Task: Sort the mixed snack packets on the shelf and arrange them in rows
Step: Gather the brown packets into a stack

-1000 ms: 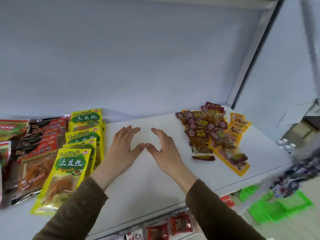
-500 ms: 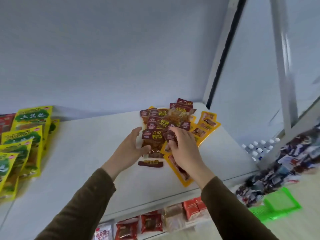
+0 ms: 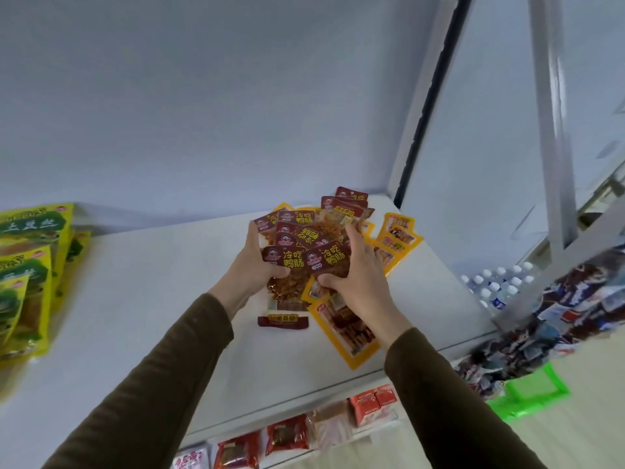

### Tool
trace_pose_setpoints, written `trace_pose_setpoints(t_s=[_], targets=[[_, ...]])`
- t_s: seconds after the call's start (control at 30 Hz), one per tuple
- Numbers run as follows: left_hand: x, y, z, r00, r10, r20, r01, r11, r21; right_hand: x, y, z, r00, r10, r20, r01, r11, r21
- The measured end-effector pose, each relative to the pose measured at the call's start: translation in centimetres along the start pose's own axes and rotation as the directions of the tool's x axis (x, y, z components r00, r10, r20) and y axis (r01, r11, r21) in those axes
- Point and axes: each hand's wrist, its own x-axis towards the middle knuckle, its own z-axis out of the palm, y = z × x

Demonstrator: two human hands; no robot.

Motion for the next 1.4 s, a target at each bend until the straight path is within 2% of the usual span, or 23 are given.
trace_pose_setpoints(t_s=[0.1,0.2,0.27,0.33,0.5,0.73,0.8,0.87,0.97,1.07,1.17,1.4], targets=[[0.2,-0.1,0.1,0.999,-0.020,0.025,0.023,0.995,-0.093,0.3,0.4,-0.1,1.000,0.031,0.001,-0.031,0.993,0.112],[0.4,-0.2,0.1,0.999,-0.051,0.014,0.052,0.994,-0.093,1.1,0.5,-0.2,0.999,0.044,0.029,-0.049,0.973,0.225],[0.4,-0.4,0.2,0.997,-0.073,-0.010,0.071,0.990,-0.122,1.7,0.7,-0.2,0.999,0.040,0.032,-0.047,0.966,0.253],[0.3,-0.4,0.1,0.995,-0.073,-0.067,0.061,0.984,-0.168,2.2,1.0,-0.2,0.997,0.061,0.051,-0.075,0.928,0.366],[-0.2,-0.5,-0.2,0.986,-0.031,-0.163,-0.006,0.975,-0.222,3.6,1.4,-0.7,0.978,0.127,0.163,-0.205,0.697,0.687],[-1.8,-0.9,-2.4,0.962,0.017,-0.273,-0.127,0.911,-0.392,4.3,0.6,-1.1,0.951,0.157,0.267,-0.309,0.437,0.845],[-2.2,-0.8,-2.9,0.954,0.030,-0.297,-0.158,0.896,-0.416,4.3,0.1,-1.2,0.944,0.119,0.308,-0.330,0.356,0.874],[-2.6,-0.7,-3.1,0.945,0.063,-0.322,-0.197,0.894,-0.402,4.2,-0.5,-1.1,0.943,-0.002,0.334,-0.317,0.303,0.898],[-3.3,-0.2,-2.8,0.935,0.131,-0.329,-0.266,0.873,-0.408,3.8,-2.1,-0.6,0.922,-0.177,0.345,-0.283,0.302,0.910],[-3.7,0.4,-2.1,0.928,0.192,-0.320,-0.322,0.844,-0.428,3.5,-4.1,0.5,0.908,-0.239,0.343,-0.259,0.323,0.910],[-4.0,1.0,-1.2,0.915,0.226,-0.334,-0.358,0.836,-0.416,3.3,-5.6,1.6,0.925,-0.233,0.301,-0.213,0.340,0.916],[-4.6,1.5,0.0,0.895,0.192,-0.403,-0.377,0.808,-0.452,3.0,-5.9,3.4,0.962,-0.150,0.228,-0.167,0.338,0.926]])
